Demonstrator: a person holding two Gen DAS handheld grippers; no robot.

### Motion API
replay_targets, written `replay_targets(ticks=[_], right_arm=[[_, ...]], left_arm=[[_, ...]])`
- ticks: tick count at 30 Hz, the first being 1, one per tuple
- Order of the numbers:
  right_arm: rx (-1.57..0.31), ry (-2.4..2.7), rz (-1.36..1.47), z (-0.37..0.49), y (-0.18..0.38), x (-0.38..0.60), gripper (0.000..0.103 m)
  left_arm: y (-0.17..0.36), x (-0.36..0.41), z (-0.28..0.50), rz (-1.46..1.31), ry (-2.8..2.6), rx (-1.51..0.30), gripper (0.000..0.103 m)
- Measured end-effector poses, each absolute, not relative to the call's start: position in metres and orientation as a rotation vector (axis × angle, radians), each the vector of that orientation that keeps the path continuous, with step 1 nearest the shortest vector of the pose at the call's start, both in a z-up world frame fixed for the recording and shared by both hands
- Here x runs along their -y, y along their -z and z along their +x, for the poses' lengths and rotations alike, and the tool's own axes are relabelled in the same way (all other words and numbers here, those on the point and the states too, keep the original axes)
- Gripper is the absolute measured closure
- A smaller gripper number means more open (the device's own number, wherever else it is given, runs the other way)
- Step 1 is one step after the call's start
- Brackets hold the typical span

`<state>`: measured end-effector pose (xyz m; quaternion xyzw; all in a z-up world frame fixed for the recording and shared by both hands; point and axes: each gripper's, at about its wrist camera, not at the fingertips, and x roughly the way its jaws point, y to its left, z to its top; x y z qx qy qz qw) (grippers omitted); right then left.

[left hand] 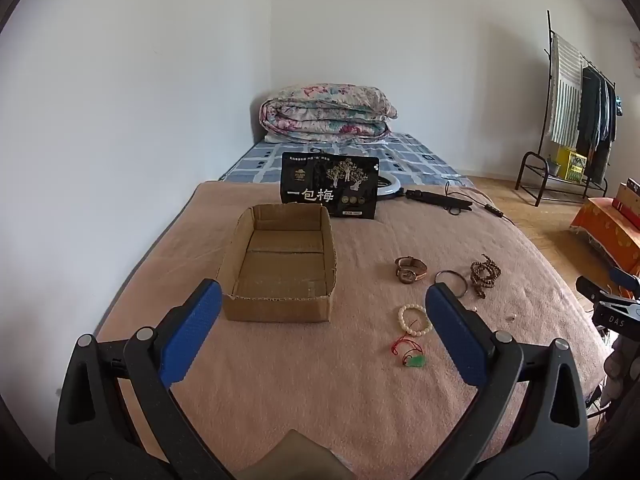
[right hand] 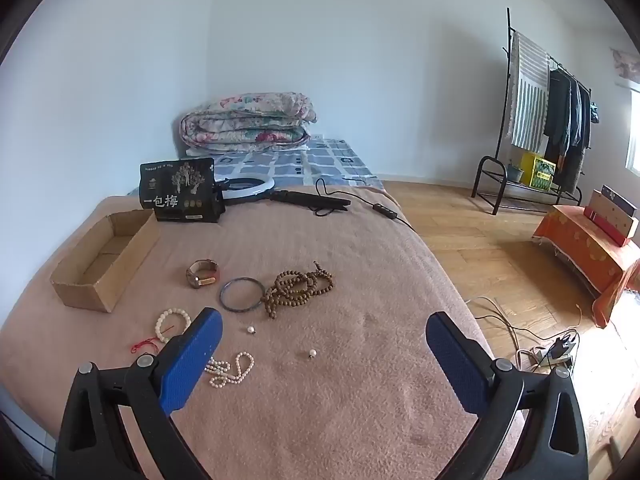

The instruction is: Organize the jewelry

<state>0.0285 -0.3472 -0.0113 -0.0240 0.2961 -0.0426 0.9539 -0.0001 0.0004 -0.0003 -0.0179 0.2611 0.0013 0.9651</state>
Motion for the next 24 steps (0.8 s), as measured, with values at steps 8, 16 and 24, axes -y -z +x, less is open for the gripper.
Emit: replay_targets(ticks=[8,16,24], right_arm=[[-0.595,0.088,-0.059,0.028,0.009,0.347,0.000],[-0.589,0.088,-0.058,0.029,0.006,0.344,0.000],[-0.588,0.087,-0.056,0.030,0.006,0.344,0.000]], left_arm=[[-0.006,0.002,0.001,-0.034,0.000,-0.524,0.000],[-0.010,0.002,0.000,-0.033,0.000,-0.520,0.000],[-0.009,0.002,0.000,-0.032,0.000,-0.519,0.000]])
